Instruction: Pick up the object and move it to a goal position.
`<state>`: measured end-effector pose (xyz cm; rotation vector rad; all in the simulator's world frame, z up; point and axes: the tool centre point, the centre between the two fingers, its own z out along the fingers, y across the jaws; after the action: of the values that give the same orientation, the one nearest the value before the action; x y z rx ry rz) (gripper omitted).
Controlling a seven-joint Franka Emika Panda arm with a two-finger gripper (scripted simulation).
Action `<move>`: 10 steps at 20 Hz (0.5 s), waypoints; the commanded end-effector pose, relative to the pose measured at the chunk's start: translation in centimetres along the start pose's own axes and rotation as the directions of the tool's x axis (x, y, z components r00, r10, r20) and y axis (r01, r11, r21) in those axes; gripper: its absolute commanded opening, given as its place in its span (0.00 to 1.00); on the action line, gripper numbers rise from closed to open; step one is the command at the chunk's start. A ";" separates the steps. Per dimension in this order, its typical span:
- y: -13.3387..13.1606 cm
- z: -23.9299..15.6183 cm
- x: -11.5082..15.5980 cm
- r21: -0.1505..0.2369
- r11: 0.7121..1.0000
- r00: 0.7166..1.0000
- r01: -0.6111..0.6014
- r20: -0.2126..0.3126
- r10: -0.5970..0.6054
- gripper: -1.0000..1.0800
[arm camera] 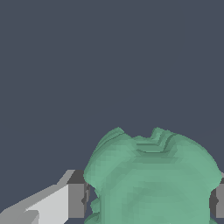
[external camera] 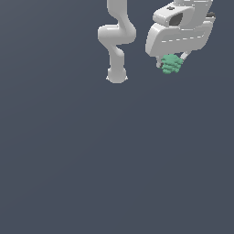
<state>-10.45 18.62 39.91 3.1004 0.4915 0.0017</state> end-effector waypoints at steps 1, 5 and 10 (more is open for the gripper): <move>-1.6 -2.4 -0.1 0.000 1.000 1.000 -0.001 0.001 0.001 0.00; -3.5 -5.4 -0.2 0.001 1.000 1.000 -0.001 0.001 0.001 0.00; -5.1 -7.9 -0.1 0.002 1.000 1.000 -0.002 0.001 0.002 0.00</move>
<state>-12.02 23.07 47.10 3.1025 0.4906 0.0017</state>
